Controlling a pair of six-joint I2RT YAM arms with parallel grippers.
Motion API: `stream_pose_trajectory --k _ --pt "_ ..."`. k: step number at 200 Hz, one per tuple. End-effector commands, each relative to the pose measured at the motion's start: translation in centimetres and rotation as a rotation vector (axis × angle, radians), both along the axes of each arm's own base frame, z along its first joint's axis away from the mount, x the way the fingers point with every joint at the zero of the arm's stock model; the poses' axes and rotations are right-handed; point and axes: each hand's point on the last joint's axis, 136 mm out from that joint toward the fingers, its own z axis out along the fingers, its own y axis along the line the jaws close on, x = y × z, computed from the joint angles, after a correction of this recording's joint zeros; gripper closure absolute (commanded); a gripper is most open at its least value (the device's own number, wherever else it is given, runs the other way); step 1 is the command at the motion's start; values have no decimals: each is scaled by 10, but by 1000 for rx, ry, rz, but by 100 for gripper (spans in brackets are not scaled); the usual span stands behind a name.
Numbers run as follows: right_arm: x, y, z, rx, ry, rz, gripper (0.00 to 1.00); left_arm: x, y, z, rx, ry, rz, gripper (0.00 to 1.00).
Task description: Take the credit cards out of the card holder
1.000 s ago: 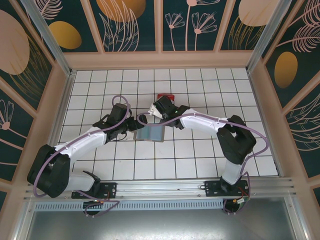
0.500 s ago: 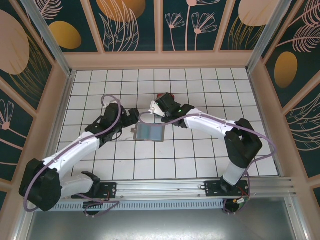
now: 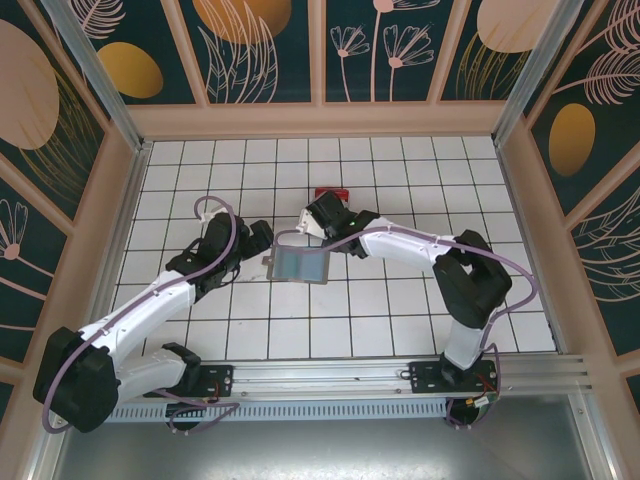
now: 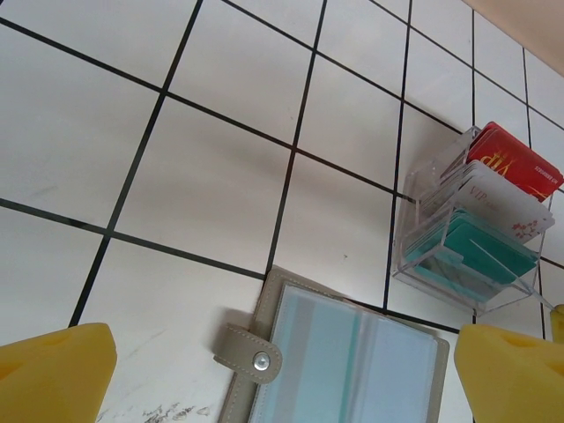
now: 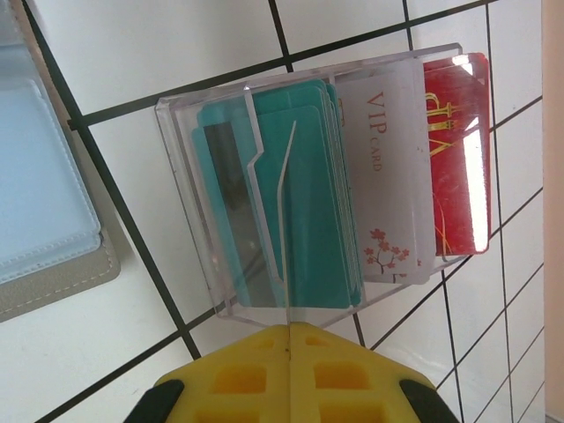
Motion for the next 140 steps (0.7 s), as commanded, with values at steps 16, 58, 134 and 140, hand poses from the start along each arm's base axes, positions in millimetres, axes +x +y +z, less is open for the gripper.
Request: stream_pose_trajectory --k 16,58,134,140 --pt "7 5 0 -15 -19 0 100 -2 4 -3 -2 9 20 1" --pt "21 2 3 -27 -76 -46 91 -1 4 -2 -8 4 19 2" --pt "59 -7 25 32 -184 -221 77 -2 2 -4 -5 11 5 2" --pt "59 -6 27 52 -179 -229 77 -2 2 -4 -5 12 2 2"
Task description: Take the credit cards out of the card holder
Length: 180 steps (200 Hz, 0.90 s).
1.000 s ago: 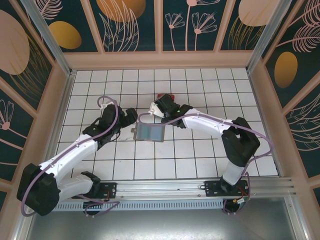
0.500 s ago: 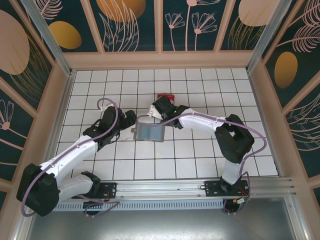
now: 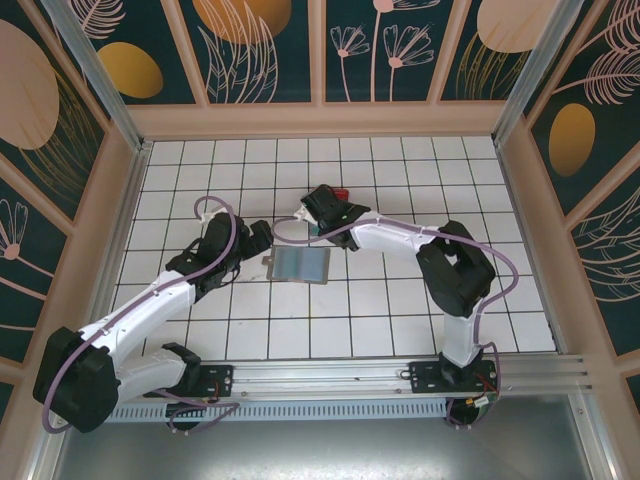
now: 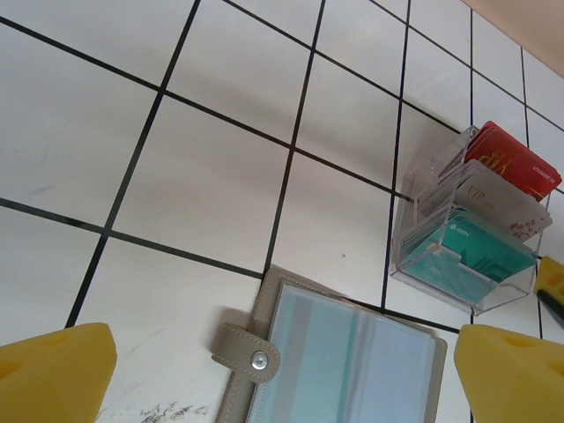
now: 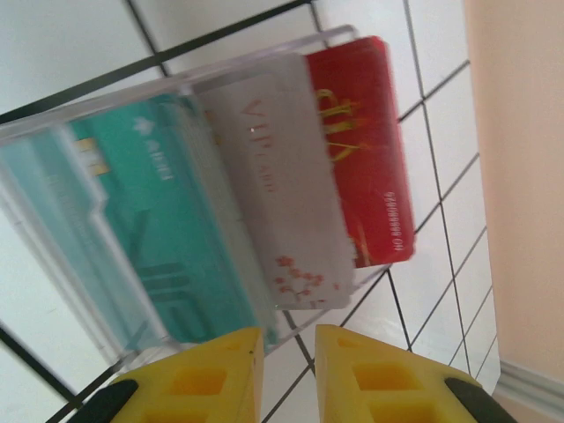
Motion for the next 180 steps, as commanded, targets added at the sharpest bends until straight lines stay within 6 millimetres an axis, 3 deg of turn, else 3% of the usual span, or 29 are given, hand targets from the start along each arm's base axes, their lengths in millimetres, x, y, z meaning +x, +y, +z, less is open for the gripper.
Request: stream_pose_trajectory --k 1,38,77,111,136,180 --pt "14 1 21 75 -57 -77 77 -2 2 -5 -1 12 3 1" --pt "5 4 39 314 11 -179 77 -3 -6 -11 -10 35 -46 1" --pt "-28 16 38 602 193 -300 78 -7 -24 -23 -44 85 -133 4" --pt "-66 28 17 799 388 -368 79 -12 -43 -36 -87 135 -227 9" --pt "-88 26 -11 860 470 -430 79 -17 -58 -45 -133 172 -298 15" --pt "-113 21 -56 847 570 -500 93 -21 -65 -68 -140 247 -327 21"
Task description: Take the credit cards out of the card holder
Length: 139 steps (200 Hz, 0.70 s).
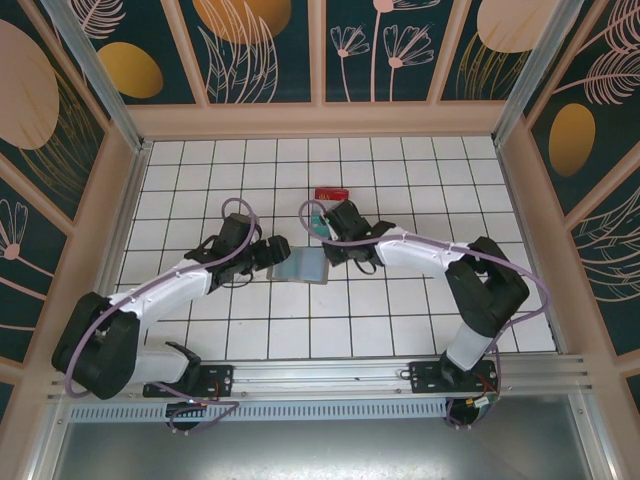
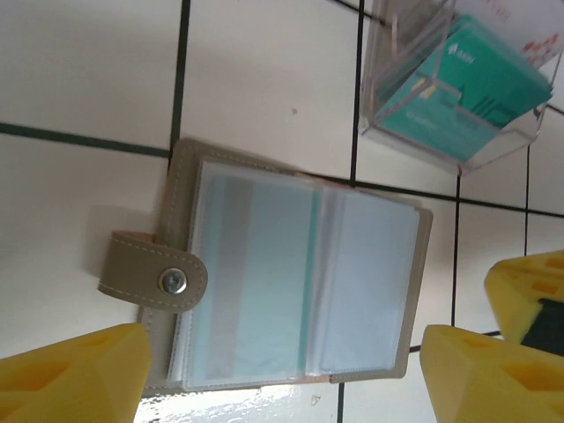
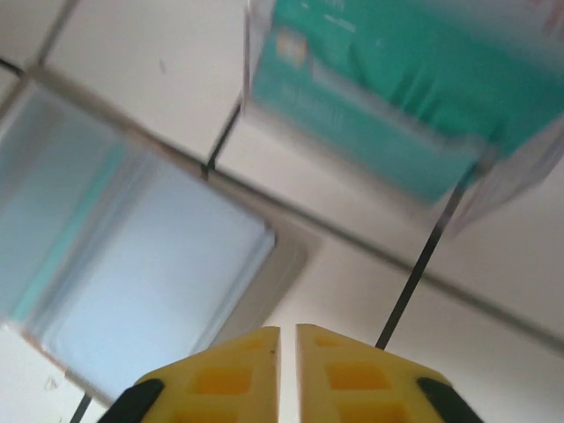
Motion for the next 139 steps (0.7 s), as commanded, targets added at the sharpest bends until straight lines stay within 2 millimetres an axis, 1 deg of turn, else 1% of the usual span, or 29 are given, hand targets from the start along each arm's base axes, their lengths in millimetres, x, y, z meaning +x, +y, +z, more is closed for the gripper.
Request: stream_pose_trajectory --k 1,18,40,45,52,71,115,139 --pt "-7 14 -8 91 49 -39 93 -3 -7 -8 -22 20 -43 21" --pt "-10 13 -19 83 68 -38 95 -3 -7 -13 -16 32 -51 22" --pt "-9 18 -22 97 76 -33 95 -3 -7 -17 -5 41 -55 23" --pt "-8 20 -23 98 75 -31 95 -3 -8 -18 -6 42 -58 25" --pt "-6 22 -23 99 74 -26 95 -4 -8 -20 -6 48 -60 26" --pt "-4 24 -32 73 82 -7 95 -5 -10 -23 -8 60 -69 28" --pt "2 20 -47 16 88 -15 95 -6 -10 -31 6 77 -78 30" --pt "2 20 -48 13 92 -15 96 -5 -11 -33 6 85 -84 33"
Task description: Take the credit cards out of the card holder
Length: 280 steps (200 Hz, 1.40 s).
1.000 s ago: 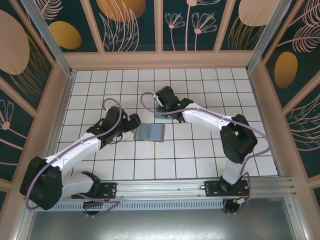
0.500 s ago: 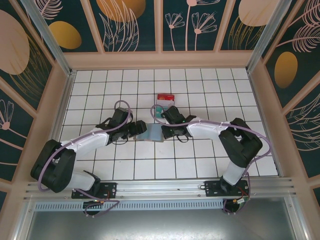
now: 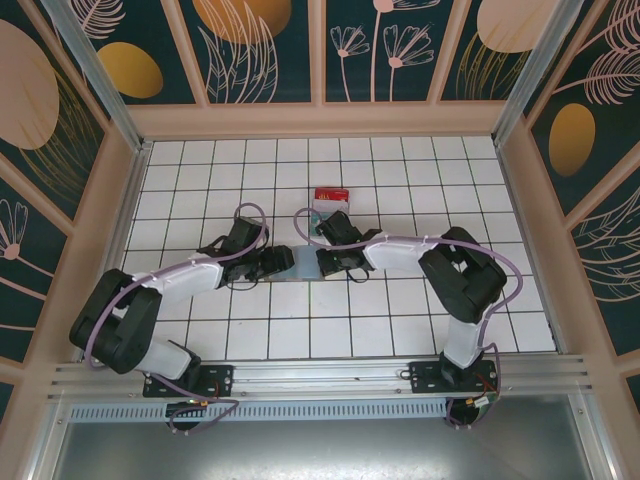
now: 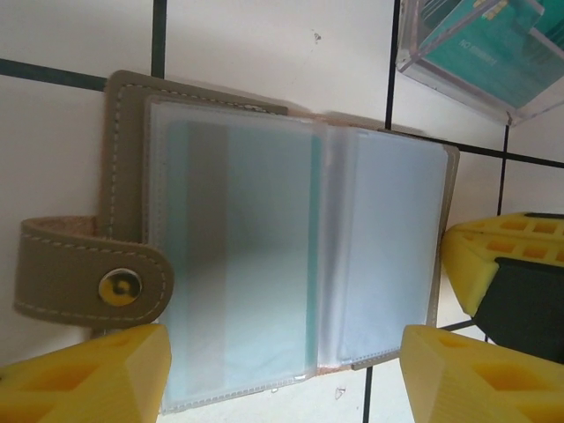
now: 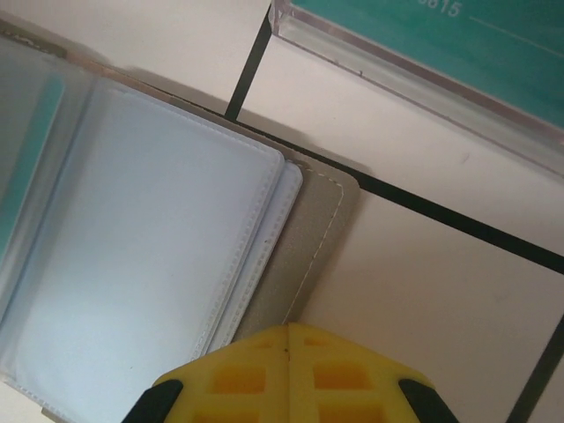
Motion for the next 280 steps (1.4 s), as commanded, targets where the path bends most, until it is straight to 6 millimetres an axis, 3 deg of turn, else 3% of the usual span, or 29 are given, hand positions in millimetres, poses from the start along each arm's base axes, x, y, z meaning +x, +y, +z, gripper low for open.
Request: stream_pose_trajectory --k 1,90,158,280 --pt "-2 -3 -13 -40 17 12 95 2 -2 -2 -3 -4 -19 33" --pt "-5 -2 -12 -25 28 14 95 -2 7 -23 66 44 -15 32" --pt "-5 3 -10 -10 33 22 95 1 -23 -8 -109 25 -68 26" --pt "-5 2 -13 -16 38 15 95 16 -61 17 -285 -5 -133 31"
